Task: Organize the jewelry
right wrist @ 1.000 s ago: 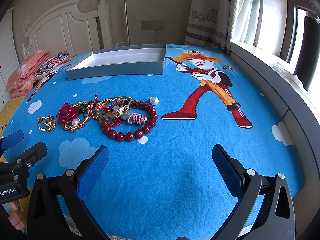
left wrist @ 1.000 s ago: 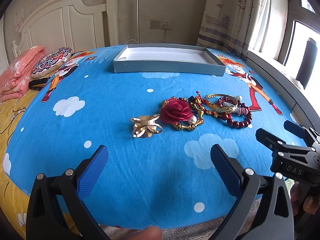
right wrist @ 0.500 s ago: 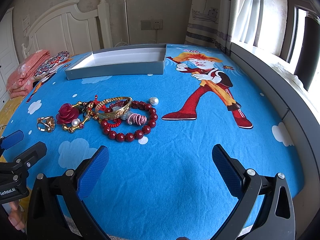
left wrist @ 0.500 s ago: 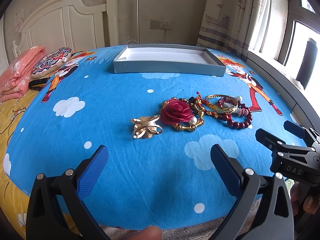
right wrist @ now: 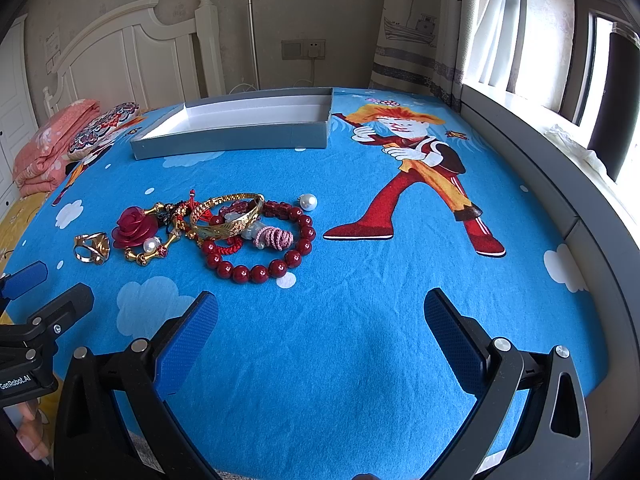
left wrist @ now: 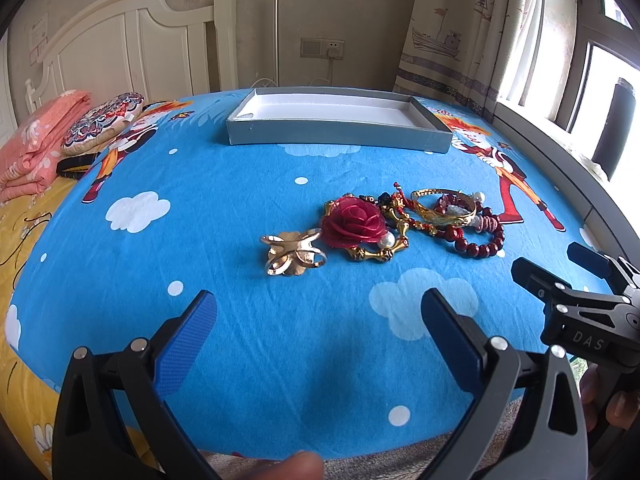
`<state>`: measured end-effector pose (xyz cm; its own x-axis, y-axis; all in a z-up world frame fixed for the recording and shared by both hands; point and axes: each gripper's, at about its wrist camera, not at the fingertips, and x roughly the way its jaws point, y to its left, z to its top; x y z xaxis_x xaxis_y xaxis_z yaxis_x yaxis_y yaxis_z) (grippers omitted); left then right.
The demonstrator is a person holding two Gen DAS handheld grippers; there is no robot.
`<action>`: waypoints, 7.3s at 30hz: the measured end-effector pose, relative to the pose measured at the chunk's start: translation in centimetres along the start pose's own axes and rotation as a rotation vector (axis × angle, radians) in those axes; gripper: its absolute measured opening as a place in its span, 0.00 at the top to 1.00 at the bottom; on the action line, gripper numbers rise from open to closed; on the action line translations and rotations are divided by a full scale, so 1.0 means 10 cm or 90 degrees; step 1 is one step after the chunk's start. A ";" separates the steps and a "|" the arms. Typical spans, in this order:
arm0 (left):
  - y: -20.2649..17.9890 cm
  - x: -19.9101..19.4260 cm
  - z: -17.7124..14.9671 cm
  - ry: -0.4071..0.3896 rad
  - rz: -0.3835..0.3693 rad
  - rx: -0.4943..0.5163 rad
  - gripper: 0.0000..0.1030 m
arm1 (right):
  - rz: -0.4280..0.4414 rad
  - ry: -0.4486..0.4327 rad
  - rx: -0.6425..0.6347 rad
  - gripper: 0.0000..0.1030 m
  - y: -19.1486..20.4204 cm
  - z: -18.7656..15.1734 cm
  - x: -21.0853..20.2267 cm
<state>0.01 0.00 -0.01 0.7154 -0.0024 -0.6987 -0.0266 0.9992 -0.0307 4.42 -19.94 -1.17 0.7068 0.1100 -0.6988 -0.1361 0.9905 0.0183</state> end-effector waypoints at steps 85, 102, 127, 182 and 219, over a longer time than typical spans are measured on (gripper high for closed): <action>0.38 0.43 0.21 0.022 -0.045 -0.076 0.63 | 0.131 0.010 -0.059 0.07 0.21 0.40 0.33; 0.51 0.42 0.18 0.011 -0.063 -0.106 0.63 | 0.091 0.051 -0.132 0.27 0.56 0.57 0.66; 0.48 0.33 0.26 -0.002 -0.072 -0.089 0.63 | 0.126 0.006 -0.071 0.45 0.31 0.62 0.41; 0.46 2.04 1.99 0.054 -0.045 -0.007 0.63 | 0.073 0.092 -0.032 0.45 0.40 1.81 1.89; 0.53 1.34 1.91 -0.028 -0.063 -0.053 0.40 | 0.085 0.027 -0.032 0.22 0.38 1.95 1.54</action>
<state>22.79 6.02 4.15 0.7473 -0.0970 -0.6573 -0.0112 0.9873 -0.1584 28.29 -12.91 2.07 0.6506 0.2365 -0.7217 -0.2625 0.9617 0.0785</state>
